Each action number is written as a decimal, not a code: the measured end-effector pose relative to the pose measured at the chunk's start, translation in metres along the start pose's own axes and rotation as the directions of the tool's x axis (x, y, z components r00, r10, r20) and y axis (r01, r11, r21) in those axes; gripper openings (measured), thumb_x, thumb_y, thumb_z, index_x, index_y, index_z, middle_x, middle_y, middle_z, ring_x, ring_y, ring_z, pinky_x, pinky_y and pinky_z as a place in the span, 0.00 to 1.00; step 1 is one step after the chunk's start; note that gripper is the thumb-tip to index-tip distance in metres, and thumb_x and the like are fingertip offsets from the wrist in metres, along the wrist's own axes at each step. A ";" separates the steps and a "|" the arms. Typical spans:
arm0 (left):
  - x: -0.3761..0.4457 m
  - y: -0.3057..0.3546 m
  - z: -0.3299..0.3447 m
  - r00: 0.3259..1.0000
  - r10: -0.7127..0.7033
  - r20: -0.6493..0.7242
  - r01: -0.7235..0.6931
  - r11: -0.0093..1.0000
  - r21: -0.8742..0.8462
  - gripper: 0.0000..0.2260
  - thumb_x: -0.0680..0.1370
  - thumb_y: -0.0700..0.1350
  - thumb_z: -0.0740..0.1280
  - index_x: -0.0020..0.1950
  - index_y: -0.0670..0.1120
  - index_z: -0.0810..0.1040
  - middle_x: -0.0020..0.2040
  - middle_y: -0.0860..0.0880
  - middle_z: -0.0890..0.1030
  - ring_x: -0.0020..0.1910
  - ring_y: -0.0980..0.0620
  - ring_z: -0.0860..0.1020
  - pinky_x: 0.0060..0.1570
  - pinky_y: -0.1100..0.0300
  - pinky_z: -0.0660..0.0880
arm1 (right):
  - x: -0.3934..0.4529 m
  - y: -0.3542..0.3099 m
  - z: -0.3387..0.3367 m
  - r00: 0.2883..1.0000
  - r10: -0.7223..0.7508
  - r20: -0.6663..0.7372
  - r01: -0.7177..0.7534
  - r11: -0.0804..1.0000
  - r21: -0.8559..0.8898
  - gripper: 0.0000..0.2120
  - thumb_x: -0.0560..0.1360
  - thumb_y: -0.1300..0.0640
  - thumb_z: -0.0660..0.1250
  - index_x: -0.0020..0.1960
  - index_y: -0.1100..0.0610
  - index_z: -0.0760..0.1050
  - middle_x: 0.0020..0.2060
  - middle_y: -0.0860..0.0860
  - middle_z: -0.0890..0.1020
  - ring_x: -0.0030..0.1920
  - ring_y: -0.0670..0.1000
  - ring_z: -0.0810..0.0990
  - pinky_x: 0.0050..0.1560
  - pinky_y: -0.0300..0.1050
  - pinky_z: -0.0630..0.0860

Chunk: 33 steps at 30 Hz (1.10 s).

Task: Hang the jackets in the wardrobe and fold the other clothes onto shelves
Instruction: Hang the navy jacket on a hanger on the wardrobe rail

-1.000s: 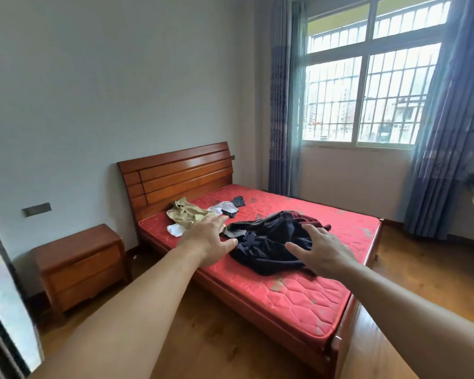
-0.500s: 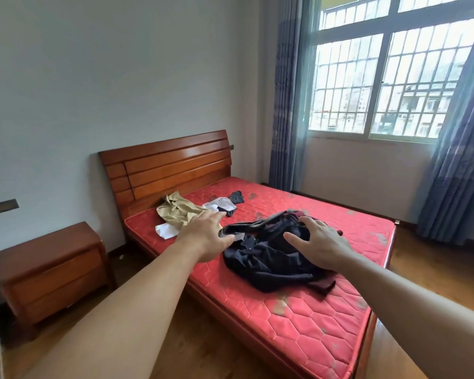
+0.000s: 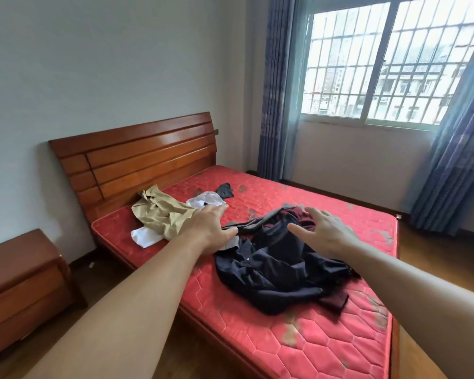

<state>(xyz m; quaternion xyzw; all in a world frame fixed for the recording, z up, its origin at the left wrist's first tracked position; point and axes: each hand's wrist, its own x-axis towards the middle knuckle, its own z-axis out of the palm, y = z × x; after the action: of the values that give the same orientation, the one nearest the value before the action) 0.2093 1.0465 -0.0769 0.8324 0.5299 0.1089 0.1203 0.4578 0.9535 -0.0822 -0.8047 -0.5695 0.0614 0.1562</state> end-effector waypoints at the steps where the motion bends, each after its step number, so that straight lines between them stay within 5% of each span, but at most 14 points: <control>1: 0.014 -0.003 0.002 1.000 0.000 0.004 0.000 1.000 -0.003 0.33 0.77 0.61 0.63 0.79 0.54 0.57 0.79 0.51 0.57 0.77 0.47 0.57 0.73 0.50 0.57 | 0.013 -0.002 0.003 1.000 0.001 0.000 -0.001 1.000 -0.001 0.40 0.70 0.26 0.54 0.76 0.46 0.57 0.74 0.50 0.66 0.71 0.56 0.67 0.67 0.58 0.68; 23: 0.355 -0.031 0.024 0.995 0.067 0.080 -0.070 0.997 0.030 0.31 0.78 0.60 0.63 0.78 0.54 0.58 0.77 0.50 0.60 0.76 0.47 0.59 0.73 0.47 0.60 | 0.344 0.015 0.062 0.994 0.106 0.039 -0.109 0.990 0.085 0.41 0.71 0.27 0.54 0.76 0.48 0.57 0.74 0.53 0.65 0.71 0.58 0.66 0.66 0.61 0.68; 33: 0.511 -0.058 0.142 0.928 0.232 0.293 -0.249 0.968 0.021 0.31 0.77 0.59 0.64 0.77 0.53 0.59 0.76 0.48 0.62 0.74 0.46 0.61 0.72 0.47 0.61 | 0.435 0.056 0.150 0.932 0.350 0.093 -0.359 0.925 0.124 0.42 0.69 0.25 0.54 0.75 0.49 0.59 0.71 0.54 0.69 0.70 0.57 0.68 0.68 0.59 0.67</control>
<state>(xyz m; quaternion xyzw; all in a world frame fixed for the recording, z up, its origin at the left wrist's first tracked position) 0.4152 1.5220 -0.2027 0.9011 0.4036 -0.0148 0.1577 0.6161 1.3703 -0.2079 -0.8789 -0.4140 0.1561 0.1782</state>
